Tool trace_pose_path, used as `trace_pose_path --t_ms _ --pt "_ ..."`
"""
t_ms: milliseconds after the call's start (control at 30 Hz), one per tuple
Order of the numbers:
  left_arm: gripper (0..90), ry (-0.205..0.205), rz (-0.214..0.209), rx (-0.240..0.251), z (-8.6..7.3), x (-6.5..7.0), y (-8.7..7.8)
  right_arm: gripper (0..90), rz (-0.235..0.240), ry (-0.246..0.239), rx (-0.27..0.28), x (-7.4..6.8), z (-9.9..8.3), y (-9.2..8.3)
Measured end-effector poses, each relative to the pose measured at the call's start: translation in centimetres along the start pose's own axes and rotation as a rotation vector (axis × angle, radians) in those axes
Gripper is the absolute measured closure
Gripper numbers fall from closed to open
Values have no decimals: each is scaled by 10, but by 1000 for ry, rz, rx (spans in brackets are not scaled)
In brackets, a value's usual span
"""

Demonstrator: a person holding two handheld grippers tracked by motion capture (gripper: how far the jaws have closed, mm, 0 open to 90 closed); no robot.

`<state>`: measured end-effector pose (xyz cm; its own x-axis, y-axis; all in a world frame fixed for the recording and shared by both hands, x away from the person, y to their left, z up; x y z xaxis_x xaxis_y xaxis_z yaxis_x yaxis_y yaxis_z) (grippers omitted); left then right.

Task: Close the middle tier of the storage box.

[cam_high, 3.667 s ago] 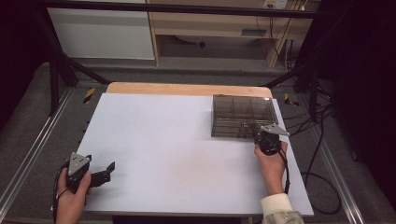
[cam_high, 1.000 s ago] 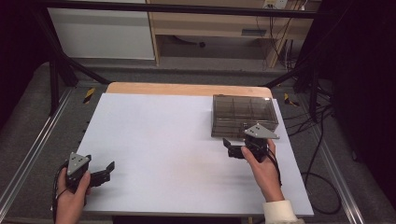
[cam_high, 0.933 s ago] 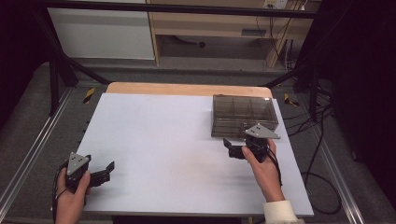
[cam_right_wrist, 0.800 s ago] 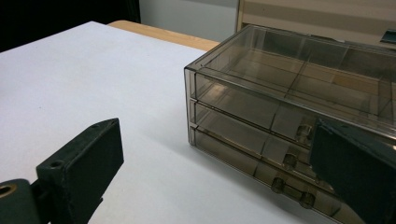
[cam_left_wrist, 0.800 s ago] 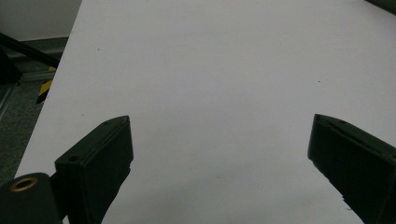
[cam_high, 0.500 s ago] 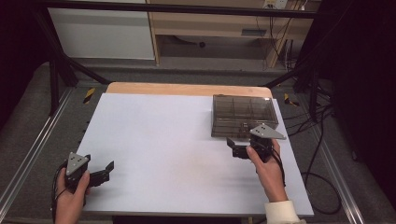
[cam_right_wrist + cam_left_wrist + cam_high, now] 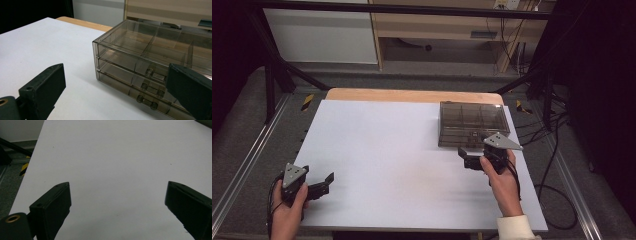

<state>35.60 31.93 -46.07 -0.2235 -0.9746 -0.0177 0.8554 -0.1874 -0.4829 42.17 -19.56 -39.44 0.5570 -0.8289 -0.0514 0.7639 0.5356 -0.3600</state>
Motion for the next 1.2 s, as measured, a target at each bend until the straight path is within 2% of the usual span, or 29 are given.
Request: trace_pose_path --t_ms 667,1200 --pt "66 -1 1 1 0 -1 -1 36 -30 15 0 9 -1 -13" --pt "66 -5 2 4 0 -1 -1 30 -33 31 25 16 -2 -25"
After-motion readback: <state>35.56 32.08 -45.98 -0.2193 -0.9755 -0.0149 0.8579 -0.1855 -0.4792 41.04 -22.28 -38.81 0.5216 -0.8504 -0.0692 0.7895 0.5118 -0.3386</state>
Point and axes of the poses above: each handheld gripper's, and its own axes: y roughly forward along the jaws, z roughly out of its top, x roughly to its right, the point moved 4 cm from there along y, roughly forward along the jaws, and after that the axes turned 4 degrees about z, right-handed, at the moved point
